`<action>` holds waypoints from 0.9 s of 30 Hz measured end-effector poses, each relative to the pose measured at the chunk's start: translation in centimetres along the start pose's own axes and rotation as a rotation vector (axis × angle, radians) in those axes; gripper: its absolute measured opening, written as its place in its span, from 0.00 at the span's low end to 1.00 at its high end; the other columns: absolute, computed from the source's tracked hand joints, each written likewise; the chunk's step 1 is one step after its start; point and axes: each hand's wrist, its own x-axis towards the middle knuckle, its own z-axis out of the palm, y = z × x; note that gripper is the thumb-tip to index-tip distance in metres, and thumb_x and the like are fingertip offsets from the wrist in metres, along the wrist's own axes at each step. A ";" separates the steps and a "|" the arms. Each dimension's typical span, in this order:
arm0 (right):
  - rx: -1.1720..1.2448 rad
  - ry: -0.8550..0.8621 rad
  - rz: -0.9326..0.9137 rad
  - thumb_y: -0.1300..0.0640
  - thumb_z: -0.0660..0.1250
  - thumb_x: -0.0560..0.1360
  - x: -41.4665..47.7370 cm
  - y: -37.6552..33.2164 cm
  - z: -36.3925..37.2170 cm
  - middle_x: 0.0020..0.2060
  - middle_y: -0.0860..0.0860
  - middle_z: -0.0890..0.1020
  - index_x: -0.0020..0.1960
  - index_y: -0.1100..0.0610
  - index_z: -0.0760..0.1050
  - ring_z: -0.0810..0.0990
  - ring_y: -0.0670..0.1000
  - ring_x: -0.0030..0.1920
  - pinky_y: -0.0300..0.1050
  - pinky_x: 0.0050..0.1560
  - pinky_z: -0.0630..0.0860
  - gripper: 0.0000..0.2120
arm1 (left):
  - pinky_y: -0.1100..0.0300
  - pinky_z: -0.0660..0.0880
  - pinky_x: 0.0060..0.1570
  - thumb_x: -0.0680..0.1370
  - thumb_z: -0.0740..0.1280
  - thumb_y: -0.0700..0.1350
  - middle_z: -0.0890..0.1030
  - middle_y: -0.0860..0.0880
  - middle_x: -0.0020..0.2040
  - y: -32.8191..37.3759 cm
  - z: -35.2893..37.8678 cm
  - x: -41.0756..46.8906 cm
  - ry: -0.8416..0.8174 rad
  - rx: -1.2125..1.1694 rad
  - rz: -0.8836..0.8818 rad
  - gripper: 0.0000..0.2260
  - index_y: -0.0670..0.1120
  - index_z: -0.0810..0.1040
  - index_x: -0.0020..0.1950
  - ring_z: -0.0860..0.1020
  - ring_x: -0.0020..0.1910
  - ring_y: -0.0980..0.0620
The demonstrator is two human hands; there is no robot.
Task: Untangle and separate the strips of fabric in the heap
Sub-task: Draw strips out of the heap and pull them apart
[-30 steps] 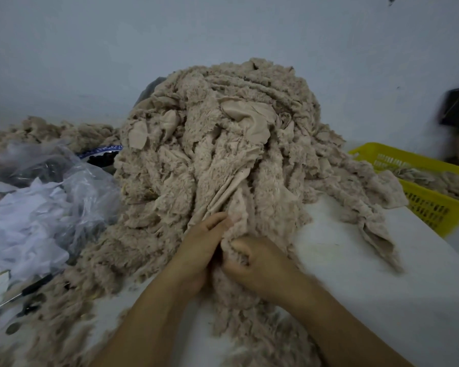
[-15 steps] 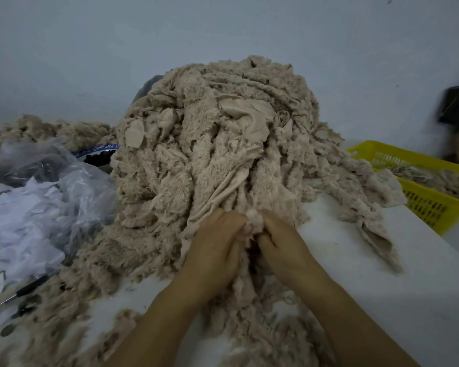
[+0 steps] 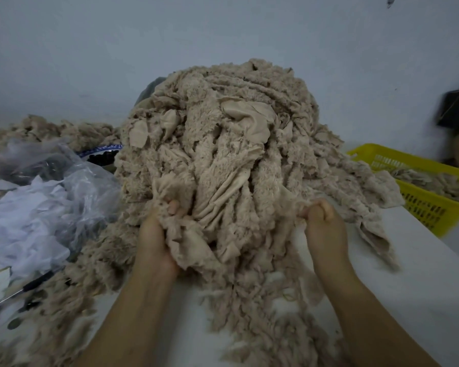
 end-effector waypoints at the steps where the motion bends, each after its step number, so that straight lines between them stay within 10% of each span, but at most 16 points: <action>1: -0.030 -0.037 -0.044 0.59 0.56 0.80 0.0 0.1 0.0 0.29 0.46 0.70 0.39 0.57 0.71 0.66 0.45 0.27 0.38 0.29 0.66 0.12 | 0.67 0.71 0.21 0.86 0.51 0.44 0.72 0.52 0.22 -0.1 -0.1 -0.2 0.016 0.043 -0.008 0.21 0.45 0.72 0.35 0.71 0.19 0.57; 5: -0.049 -0.214 -0.352 0.48 0.58 0.81 -2.6 -1.3 1.8 0.54 0.37 0.69 0.57 0.41 0.75 0.72 0.29 0.51 0.21 0.46 0.67 0.09 | 0.63 0.81 0.42 0.78 0.63 0.42 0.83 0.47 0.38 -1.6 0.5 -0.2 -0.064 -0.036 -0.119 0.10 0.41 0.83 0.44 0.83 0.36 0.53; 9: -0.172 -0.569 -0.498 0.28 0.57 0.72 -4.9 -2.1 3.2 0.52 0.31 0.73 0.53 0.33 0.71 0.74 0.32 0.50 0.25 0.46 0.69 0.15 | 0.57 0.83 0.46 0.75 0.62 0.39 0.84 0.41 0.47 -1.7 0.5 -0.1 -0.153 -0.114 -0.130 0.11 0.36 0.82 0.50 0.85 0.43 0.48; 12: -0.293 -0.802 -0.403 0.32 0.63 0.72 -6.0 -1.3 4.4 0.48 0.34 0.75 0.55 0.39 0.70 0.75 0.36 0.48 0.31 0.43 0.73 0.16 | 0.56 0.82 0.47 0.83 0.56 0.42 0.84 0.41 0.51 -1.6 0.2 -0.1 -0.132 -0.120 -0.142 0.18 0.36 0.85 0.49 0.85 0.48 0.48; 15: -0.426 -0.727 -0.476 0.50 0.65 0.77 -5.1 -0.7 4.3 0.40 0.44 0.71 0.44 0.52 0.69 0.70 0.44 0.39 0.42 0.40 0.68 0.07 | 0.61 0.79 0.56 0.76 0.70 0.39 0.82 0.47 0.47 -0.5 0.5 -0.6 -0.249 -0.208 -0.216 0.04 0.41 0.84 0.47 0.81 0.50 0.57; 18: -0.286 -0.391 -0.463 0.59 0.67 0.76 -3.8 -1.1 3.2 0.43 0.42 0.72 0.46 0.50 0.72 0.71 0.39 0.41 0.32 0.38 0.66 0.06 | 0.61 0.81 0.39 0.72 0.73 0.37 0.73 0.52 0.31 -0.4 0.2 -0.2 -0.304 -0.175 -0.187 0.08 0.46 0.76 0.42 0.72 0.28 0.57; 21: -0.131 -0.033 -0.551 0.60 0.64 0.76 -3.3 -1.9 2.1 0.50 0.46 0.72 0.49 0.55 0.76 0.70 0.38 0.48 0.29 0.46 0.67 0.03 | 0.64 0.75 0.33 0.83 0.59 0.51 0.72 0.52 0.27 -1.5 0.8 -1.0 -0.232 0.363 -0.057 0.18 0.49 0.80 0.37 0.74 0.26 0.55; 24: -0.176 0.083 -0.668 0.57 0.60 0.74 -3.5 -2.3 2.1 0.54 0.46 0.71 0.49 0.60 0.79 0.66 0.44 0.55 0.35 0.57 0.65 0.12 | 0.64 0.78 0.34 0.71 0.63 0.73 0.84 0.55 0.40 -3.3 1.4 -2.3 -0.297 1.087 0.125 0.18 0.63 0.82 0.46 0.82 0.37 0.62; 27: -0.189 -0.012 -0.686 0.56 0.59 0.72 -3.4 -2.5 2.0 0.51 0.41 0.74 0.51 0.56 0.79 0.66 0.43 0.55 0.31 0.55 0.64 0.13 | 0.51 0.83 0.46 0.68 0.69 0.69 0.86 0.50 0.46 -4.3 1.7 -2.9 -0.405 1.211 0.155 0.17 0.61 0.83 0.50 0.84 0.46 0.48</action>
